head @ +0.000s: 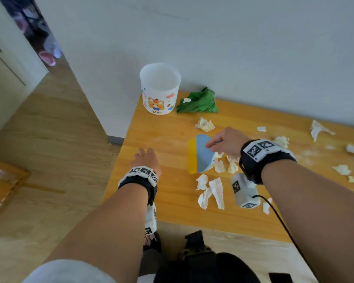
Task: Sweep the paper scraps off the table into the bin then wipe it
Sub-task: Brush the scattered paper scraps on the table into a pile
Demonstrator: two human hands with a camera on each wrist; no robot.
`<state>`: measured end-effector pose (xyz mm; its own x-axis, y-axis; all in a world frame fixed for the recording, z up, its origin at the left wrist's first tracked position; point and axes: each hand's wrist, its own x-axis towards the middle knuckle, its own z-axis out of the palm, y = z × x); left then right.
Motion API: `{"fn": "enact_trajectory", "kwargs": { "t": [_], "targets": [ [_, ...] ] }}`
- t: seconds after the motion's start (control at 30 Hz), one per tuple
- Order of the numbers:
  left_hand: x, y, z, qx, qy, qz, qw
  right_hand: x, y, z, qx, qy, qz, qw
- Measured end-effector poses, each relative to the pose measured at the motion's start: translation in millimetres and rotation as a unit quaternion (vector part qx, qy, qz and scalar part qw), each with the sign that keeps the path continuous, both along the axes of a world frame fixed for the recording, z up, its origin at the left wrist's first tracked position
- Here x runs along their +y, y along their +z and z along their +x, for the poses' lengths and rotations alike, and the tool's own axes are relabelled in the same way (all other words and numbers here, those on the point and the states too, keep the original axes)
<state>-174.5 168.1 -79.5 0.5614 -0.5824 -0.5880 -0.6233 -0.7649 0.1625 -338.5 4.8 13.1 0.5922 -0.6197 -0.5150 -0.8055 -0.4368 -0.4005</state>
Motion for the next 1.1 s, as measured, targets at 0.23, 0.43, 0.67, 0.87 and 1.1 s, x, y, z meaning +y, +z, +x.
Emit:
{"fn": "enact_trajectory", "kwargs": {
  "t": [0.23,0.43,0.67,0.87,1.1],
  "targets": [
    [11,-11,-17,0.029,-0.065,0.003,0.997,9,-21,6,0.077,0.071,0.125,0.987],
    [9,-24,-40,-0.016,-0.054,-0.087,0.995,8,-40,-13,0.114,0.125,0.113,0.979],
    [1,-32,-62,-0.023,-0.056,-0.107,0.992,-14,-46,-46,0.105,0.070,0.034,0.991],
    [-10,-33,-76,-0.025,-0.062,-0.086,0.994,-34,-32,-69,0.091,-0.004,-0.034,0.995],
    [-10,-33,-80,-0.046,-0.048,-0.088,0.994,-27,-27,-56,0.036,0.017,0.068,0.997]
  ]
}}
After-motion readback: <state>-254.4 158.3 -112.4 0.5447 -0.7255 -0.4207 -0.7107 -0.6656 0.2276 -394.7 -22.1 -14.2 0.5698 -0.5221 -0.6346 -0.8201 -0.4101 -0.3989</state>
